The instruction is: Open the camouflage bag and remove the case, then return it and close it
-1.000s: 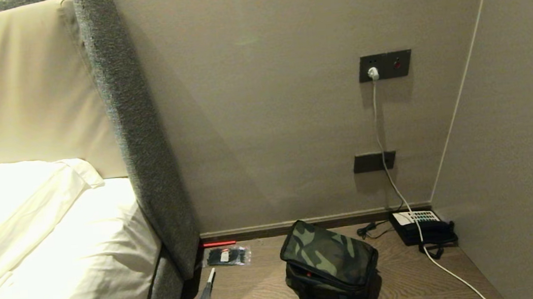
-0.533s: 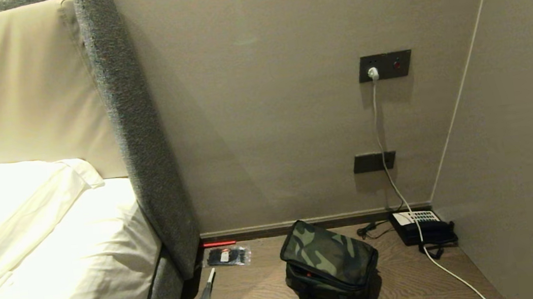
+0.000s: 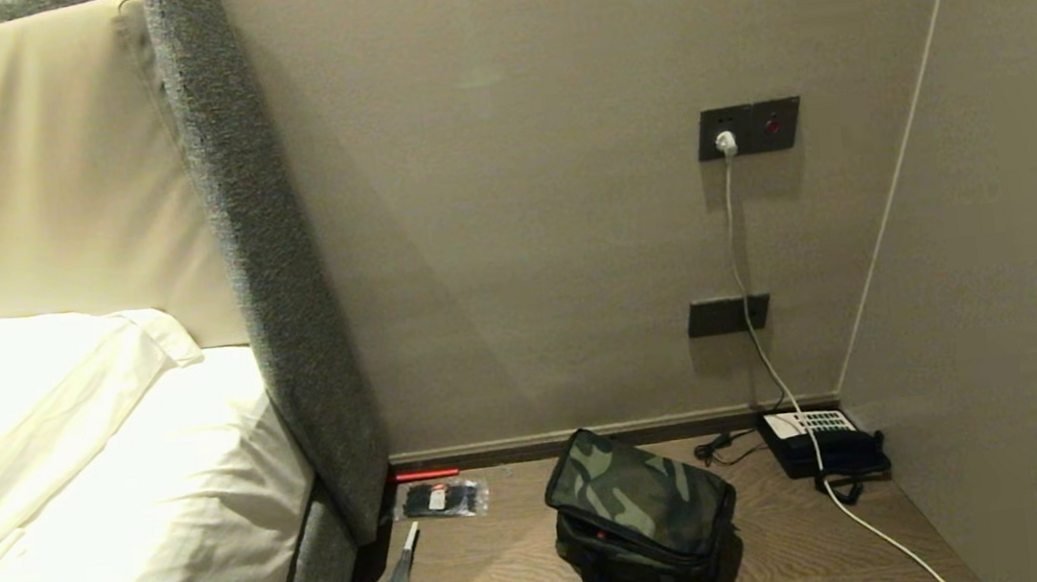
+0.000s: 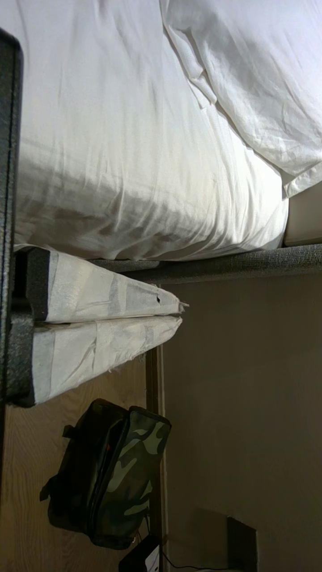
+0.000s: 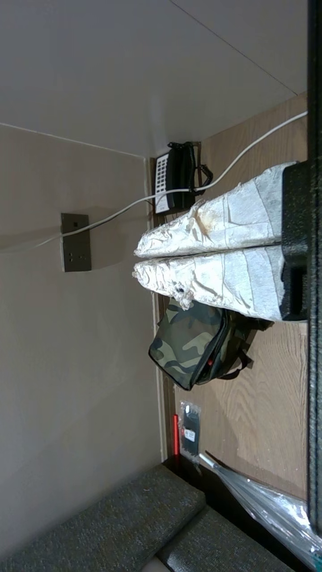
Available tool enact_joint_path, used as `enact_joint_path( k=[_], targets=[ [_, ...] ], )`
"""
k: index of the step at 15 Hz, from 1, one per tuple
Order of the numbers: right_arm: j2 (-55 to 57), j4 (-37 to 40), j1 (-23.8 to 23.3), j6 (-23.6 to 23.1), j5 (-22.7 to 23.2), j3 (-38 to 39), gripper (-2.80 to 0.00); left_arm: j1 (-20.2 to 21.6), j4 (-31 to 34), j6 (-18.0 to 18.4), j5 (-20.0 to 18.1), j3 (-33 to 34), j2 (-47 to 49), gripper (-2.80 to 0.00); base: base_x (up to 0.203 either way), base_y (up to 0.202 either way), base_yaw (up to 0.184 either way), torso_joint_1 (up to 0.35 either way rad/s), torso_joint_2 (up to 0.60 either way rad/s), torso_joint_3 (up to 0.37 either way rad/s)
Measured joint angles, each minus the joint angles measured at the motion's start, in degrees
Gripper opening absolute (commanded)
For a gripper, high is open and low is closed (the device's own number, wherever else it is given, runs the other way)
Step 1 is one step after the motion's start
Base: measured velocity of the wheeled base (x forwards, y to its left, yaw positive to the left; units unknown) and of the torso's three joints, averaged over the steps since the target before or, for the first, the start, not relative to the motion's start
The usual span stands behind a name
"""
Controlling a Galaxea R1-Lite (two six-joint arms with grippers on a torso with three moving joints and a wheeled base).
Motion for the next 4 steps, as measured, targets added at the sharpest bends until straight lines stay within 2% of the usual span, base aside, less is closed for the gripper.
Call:
enact_joint_path(
  k=[4],
  targets=[
    [0.0,-0.1,0.0,-0.2,0.1,0.0,-2.8,0.0,0.0,0.0,0.0,0.0,0.0,-2.8,0.0,0.0,0.0,0.0,0.0,0.0]
  ],
)
